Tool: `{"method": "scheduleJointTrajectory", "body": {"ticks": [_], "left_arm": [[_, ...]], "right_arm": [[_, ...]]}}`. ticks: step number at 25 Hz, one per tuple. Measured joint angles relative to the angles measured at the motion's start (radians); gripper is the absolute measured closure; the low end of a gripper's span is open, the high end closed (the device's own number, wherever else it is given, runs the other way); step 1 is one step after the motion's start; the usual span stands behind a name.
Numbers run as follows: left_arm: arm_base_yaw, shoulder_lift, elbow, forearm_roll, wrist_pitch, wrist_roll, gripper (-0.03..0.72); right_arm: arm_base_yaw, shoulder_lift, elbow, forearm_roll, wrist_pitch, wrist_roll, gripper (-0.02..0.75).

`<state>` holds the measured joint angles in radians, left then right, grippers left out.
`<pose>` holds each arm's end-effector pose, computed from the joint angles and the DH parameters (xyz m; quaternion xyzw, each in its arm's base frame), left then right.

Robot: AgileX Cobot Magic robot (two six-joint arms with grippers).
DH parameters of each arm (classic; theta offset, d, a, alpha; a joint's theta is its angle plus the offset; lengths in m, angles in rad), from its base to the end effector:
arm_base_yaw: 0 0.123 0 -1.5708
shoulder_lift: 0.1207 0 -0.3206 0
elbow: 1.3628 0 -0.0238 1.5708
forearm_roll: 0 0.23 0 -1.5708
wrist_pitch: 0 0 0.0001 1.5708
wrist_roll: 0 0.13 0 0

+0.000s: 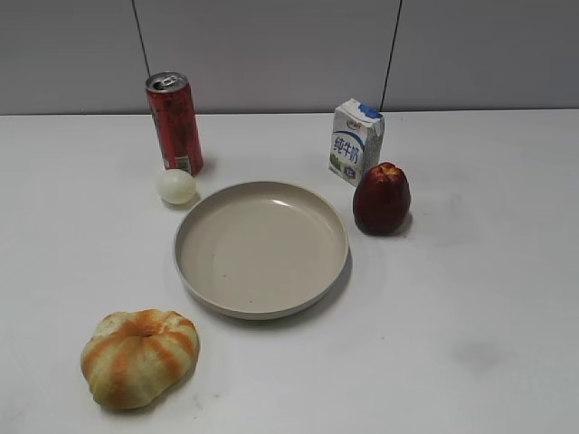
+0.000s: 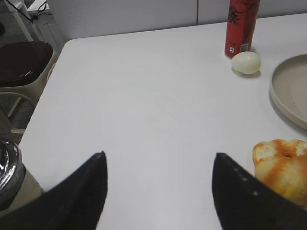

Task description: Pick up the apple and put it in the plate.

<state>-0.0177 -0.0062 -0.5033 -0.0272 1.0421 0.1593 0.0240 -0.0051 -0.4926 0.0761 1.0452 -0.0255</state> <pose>-0.0244 -0.0026 0.2525 0.0752 0.8424 0.0242 0.5331 -0.0238 0.0080 0.2493 -0.0221 0.8488 0.0376 0.5268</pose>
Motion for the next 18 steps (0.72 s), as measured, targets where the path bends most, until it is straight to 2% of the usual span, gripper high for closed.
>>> {"method": "scheduleJointTrajectory", "body": {"ticks": [8, 10, 13, 18], "left_arm": [[0.0, 0.0, 0.0, 0.0, 0.0, 0.0, 0.167], [0.0, 0.0, 0.0, 0.0, 0.0, 0.0, 0.167], [0.0, 0.0, 0.0, 0.0, 0.0, 0.0, 0.167], [0.0, 0.0, 0.0, 0.0, 0.0, 0.0, 0.167]], "right_arm": [[0.0, 0.0, 0.0, 0.008, 0.0, 0.007, 0.236], [0.0, 0.0, -0.008, 0.032, -0.023, 0.017, 0.197], [0.0, 0.049, -0.022, 0.058, -0.131, 0.025, 0.092], [0.0, 0.237, -0.025, 0.074, -0.414, 0.025, 0.055]]}}
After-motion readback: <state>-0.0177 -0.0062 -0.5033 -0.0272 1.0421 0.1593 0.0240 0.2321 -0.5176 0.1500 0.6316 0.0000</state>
